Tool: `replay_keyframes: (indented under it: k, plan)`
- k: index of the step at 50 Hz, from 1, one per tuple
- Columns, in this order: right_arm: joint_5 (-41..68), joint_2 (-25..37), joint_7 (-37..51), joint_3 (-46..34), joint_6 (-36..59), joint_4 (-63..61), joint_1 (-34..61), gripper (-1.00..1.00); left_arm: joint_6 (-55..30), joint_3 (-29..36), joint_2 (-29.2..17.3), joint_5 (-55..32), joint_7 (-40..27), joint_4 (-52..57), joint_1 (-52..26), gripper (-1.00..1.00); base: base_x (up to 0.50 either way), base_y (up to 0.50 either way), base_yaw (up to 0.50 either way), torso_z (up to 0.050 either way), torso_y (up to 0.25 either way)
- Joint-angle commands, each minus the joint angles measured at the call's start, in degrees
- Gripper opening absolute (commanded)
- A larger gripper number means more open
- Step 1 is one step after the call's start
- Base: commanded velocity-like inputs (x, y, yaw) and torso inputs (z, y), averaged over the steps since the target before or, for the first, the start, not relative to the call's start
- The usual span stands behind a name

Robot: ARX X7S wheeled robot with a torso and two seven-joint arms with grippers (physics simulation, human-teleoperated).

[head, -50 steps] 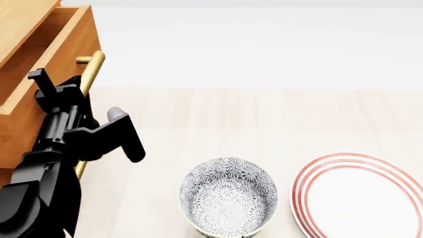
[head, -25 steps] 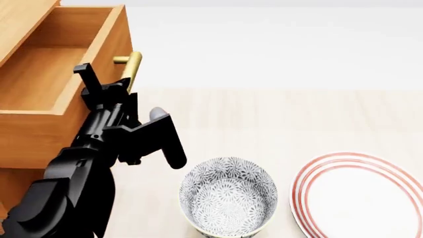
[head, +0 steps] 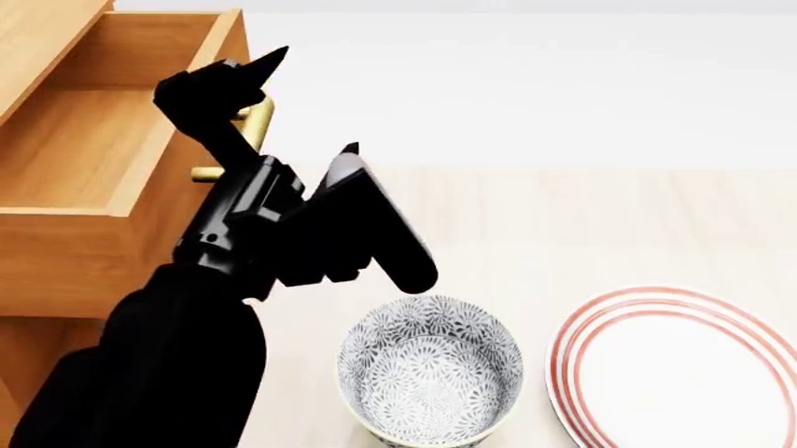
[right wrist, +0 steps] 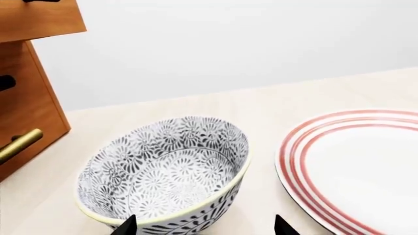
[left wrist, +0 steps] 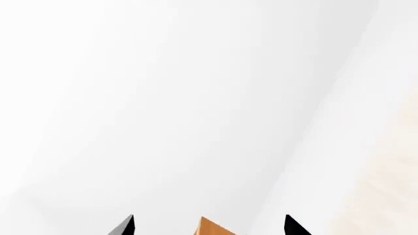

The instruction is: Open the top drawer of the cabinet.

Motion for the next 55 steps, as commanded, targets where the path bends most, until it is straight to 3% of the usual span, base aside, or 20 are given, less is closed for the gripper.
replay_keyframes:
  k: [1,12,26,30,42,55]
  plan:
    - [-0.83,-0.84,-1.07,1.01,0.23,-0.11,0.10,1.00,-3.11,-1.76,2.35,1.17,2.21,8.19,-0.02,1.00,0.00,0.00,0.00,0.000,0.000]
    - [-0.90,-0.73,-0.95,0.76,-0.06,-0.08,-0.03,1.00,-5.19,-5.03,2.35,0.67,2.30,11.69,-2.13,1.00,0.00,0.00,0.00,0.000,0.000]
    - [-0.82,-0.63,-0.32,0.68,0.22,-0.01,0.20,1.00,-9.84,-23.18,6.26,-7.79,-1.48,6.67,-7.20,1.00,0.00,0.00,0.00,0.000,0.000]
    - [-0.79,-0.52,-0.10,0.61,0.46,-0.26,0.23,1.00,-13.15,-27.67,6.82,-14.76,-5.30,5.60,-9.40,1.00,0.00,0.00,0.00,0.000,0.000]
    - [-0.73,-0.27,0.04,0.38,0.35,-0.58,0.04,1.00,-13.50,-30.96,6.44,-23.64,-9.79,0.70,-11.37,1.00,0.00,0.00,0.00,0.000,0.000]
    - [-0.66,-0.26,-0.08,-0.04,0.28,-0.20,0.18,1.00,-8.89,-31.00,5.03,-26.99,-11.64,-8.39,-12.74,1.00,0.00,0.00,0.00,0.000,0.000]
